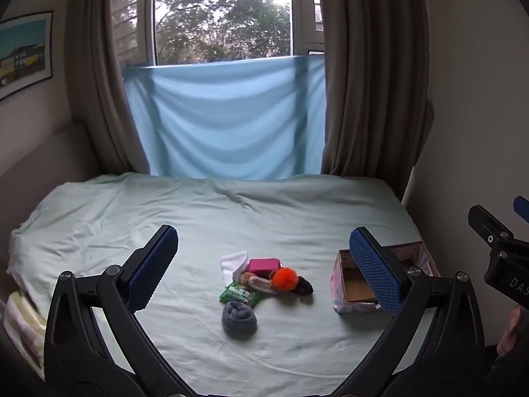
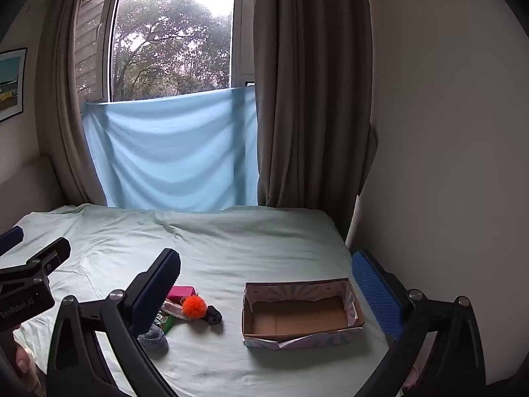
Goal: Organize soft objects
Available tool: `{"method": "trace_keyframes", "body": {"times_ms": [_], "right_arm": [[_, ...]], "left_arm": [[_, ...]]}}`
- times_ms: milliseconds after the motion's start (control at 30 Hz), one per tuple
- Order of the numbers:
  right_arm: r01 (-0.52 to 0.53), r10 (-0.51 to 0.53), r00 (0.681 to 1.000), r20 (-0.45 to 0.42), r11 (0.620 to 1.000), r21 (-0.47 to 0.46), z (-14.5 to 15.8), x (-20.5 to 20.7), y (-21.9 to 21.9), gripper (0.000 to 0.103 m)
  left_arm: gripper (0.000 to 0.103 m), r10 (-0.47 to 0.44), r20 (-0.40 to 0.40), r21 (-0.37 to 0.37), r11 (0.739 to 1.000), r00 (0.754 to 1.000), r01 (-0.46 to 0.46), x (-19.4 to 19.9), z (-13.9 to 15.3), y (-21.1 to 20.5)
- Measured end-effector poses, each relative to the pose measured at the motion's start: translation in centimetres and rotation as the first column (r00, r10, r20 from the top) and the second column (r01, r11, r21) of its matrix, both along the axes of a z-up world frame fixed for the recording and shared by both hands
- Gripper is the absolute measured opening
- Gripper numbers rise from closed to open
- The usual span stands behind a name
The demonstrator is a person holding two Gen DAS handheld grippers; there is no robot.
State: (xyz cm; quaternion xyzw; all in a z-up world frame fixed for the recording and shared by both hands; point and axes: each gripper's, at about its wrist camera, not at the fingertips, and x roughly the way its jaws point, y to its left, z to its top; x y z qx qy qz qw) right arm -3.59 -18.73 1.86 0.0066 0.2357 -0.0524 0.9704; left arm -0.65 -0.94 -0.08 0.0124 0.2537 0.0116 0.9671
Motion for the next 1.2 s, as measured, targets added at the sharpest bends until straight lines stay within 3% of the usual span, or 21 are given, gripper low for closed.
{"method": "trace_keyframes", "body": {"times_ms": [1200], "right_arm": [[-0.012, 0.012, 1.0, 0.001, 1.0, -0.004, 0.03, 0.68, 0.18, 0.103]], "left_arm": [[0.103, -0.003, 0.0, -0.004, 1.0, 1.0, 0.003, 0.69, -0.18, 0.16]]}}
